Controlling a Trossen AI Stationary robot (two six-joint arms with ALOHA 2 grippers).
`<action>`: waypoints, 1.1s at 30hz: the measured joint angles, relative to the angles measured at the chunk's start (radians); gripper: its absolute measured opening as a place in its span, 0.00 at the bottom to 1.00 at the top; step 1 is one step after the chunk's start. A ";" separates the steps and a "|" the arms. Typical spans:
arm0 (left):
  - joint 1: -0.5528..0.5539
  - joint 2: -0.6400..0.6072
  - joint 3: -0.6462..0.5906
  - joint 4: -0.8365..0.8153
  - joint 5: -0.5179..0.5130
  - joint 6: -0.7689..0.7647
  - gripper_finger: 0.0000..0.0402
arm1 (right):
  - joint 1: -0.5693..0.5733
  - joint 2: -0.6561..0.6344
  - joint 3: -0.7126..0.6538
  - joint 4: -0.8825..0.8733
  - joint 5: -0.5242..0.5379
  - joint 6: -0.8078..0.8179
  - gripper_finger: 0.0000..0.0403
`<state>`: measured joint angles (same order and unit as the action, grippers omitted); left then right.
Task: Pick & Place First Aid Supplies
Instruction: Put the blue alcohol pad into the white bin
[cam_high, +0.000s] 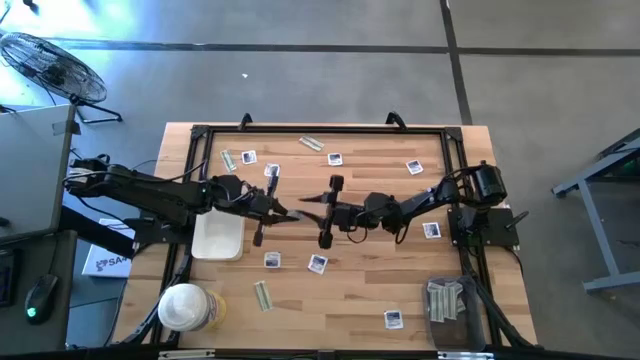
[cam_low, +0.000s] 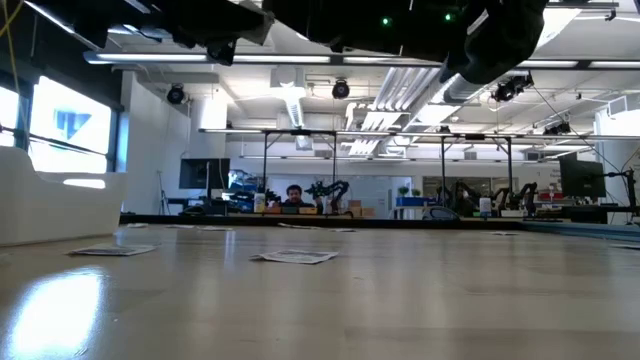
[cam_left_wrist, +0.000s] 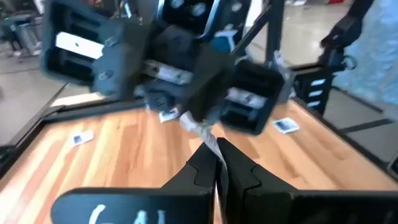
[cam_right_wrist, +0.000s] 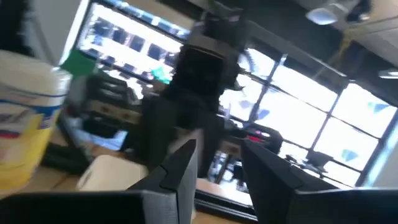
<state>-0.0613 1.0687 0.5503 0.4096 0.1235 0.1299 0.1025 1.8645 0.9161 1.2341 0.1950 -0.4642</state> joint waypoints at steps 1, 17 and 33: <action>-0.008 -0.001 0.000 0.002 0.002 0.000 0.00 | 0.000 0.000 0.000 0.002 0.015 0.001 0.30; -0.149 -0.126 0.103 -0.417 -0.509 0.039 0.00 | 0.057 0.000 -0.001 0.002 0.065 -0.090 0.29; -0.441 -0.039 0.406 -1.652 -0.725 -0.884 0.00 | 0.121 0.000 -0.003 -0.147 0.069 0.036 0.28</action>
<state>-0.5021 1.0293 0.9561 -1.2420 -0.6017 -0.7542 0.2239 1.8648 0.9134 1.0870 0.2636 -0.4285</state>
